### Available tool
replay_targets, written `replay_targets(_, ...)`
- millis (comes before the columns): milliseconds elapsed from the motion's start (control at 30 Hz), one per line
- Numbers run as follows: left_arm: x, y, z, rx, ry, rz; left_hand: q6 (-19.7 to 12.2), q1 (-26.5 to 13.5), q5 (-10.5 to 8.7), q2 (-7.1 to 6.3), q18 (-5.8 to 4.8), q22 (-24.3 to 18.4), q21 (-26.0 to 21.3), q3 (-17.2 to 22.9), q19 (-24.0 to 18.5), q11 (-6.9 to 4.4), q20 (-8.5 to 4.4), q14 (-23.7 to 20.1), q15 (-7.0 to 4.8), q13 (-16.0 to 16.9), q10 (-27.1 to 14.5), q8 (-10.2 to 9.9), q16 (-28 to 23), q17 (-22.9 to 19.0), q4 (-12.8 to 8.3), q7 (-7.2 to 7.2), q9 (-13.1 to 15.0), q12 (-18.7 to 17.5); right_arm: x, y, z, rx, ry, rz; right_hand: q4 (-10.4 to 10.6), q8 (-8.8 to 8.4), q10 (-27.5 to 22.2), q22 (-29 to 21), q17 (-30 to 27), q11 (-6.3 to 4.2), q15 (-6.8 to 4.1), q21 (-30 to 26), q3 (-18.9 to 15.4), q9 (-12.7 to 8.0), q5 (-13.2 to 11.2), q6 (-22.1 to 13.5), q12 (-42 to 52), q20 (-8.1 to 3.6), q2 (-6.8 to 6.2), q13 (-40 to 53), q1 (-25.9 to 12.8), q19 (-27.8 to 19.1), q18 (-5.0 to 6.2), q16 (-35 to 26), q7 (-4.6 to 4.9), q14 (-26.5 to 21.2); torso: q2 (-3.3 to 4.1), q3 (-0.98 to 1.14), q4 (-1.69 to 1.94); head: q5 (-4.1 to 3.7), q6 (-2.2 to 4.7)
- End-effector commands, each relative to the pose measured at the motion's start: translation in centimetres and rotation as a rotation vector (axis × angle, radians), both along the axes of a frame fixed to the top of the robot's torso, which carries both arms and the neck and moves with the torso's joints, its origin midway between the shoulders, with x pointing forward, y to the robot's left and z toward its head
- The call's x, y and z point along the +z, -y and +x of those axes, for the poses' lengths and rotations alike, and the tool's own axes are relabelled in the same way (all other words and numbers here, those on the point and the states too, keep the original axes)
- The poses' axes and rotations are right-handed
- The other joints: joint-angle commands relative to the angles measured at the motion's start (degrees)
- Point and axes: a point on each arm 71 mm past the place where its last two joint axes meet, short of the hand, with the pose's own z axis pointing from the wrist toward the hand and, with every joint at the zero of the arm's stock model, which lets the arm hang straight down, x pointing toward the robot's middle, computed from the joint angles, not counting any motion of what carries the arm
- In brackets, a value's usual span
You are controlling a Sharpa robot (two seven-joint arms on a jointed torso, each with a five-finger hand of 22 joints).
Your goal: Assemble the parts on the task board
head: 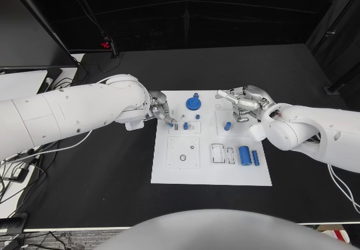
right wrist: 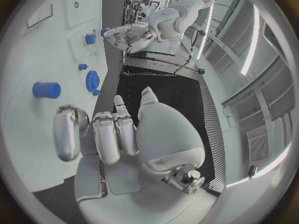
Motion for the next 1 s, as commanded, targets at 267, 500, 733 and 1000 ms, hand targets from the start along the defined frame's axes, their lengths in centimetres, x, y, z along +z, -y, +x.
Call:
replay_targets(267, -0.31, 0.46, 0.02, 0.007, 0.001, -0.009, 1.17, 5.73, 0.25, 4.98, 0.34, 14.15, -0.28, 1.46, 3.61, -1.71, -0.16, 5.89, -0.42, 4.81, 7.75, 0.1, 0.05, 15.09, -0.76, -0.91, 0.13, -0.09, 0.14, -0.2, -0.02, 0.006, 0.008, 0.006, -0.13, 0.21, 5.97, 11.24, 15.09, 0.38, 0.3, -0.03, -0.35, 0.08, 0.05, -0.35, 0.14, 0.05, 0.49, 15.08, 0.01, -0.13, 0.49, 0.14, 1.15, 5.95, 0.02, 0.01, 0.03, 0.0, -0.09)
replay_targets(500, -0.4, 0.67, 0.03, 0.002, 0.003, -0.016, 1.05, 5.72, 0.25, 4.86, 0.34, 14.15, -0.28, 1.89, 3.61, -1.68, -0.17, 5.89, -0.42, 4.81, 7.75, 0.04, 0.05, 15.09, -0.74, -0.87, 0.17, -0.09, 0.15, -0.2, -0.03, 0.006, 0.008, 0.006, -0.13, 0.21, 5.97, 11.24, 15.09, 0.38, 0.3, -0.03, -0.35, 0.08, 0.05, -0.35, 0.14, 0.05, 0.49, 15.08, 0.01, -0.13, 0.49, 0.14, 1.15, 5.95, 0.02, 0.0, 0.02, -0.02, -0.2)
replay_targets(733, -0.52, 0.84, 0.01, -0.006, -0.005, -0.011, 0.99, 5.7, 0.25, 4.79, 0.34, 14.15, -0.27, 2.14, 3.63, -1.67, -0.17, 5.89, -0.41, 4.81, 7.75, 0.0, 0.05, 15.09, -0.74, -0.85, 0.18, -0.09, 0.15, -0.2, -0.04, 0.006, 0.008, 0.006, -0.13, 0.21, 5.97, 11.24, 15.09, 0.38, 0.3, -0.03, -0.35, 0.08, 0.05, -0.35, 0.14, 0.05, 0.49, 15.08, 0.01, -0.13, 0.49, 0.14, 1.15, 5.95, 0.01, -0.01, 0.03, 0.04, -0.42)
replay_targets(1000, -0.7, 0.78, 0.08, -0.008, -0.014, -0.004, 1.01, 5.63, 0.35, 4.69, 0.34, 14.15, -0.28, 2.68, 3.61, -1.64, -0.16, 5.89, -0.39, 4.81, 7.75, 0.0, 0.05, 15.09, -0.74, -0.83, 0.24, -0.09, 0.16, -0.16, -0.03, 0.005, 0.009, 0.006, -0.14, 0.33, 5.97, 11.25, 15.09, 0.38, 0.29, -0.03, -0.46, 0.07, 0.08, -0.45, 0.14, 0.04, 0.59, 15.08, 0.06, -0.12, 0.49, 0.14, 1.15, 5.95, -0.01, 0.01, 0.05, 0.03, -0.48)
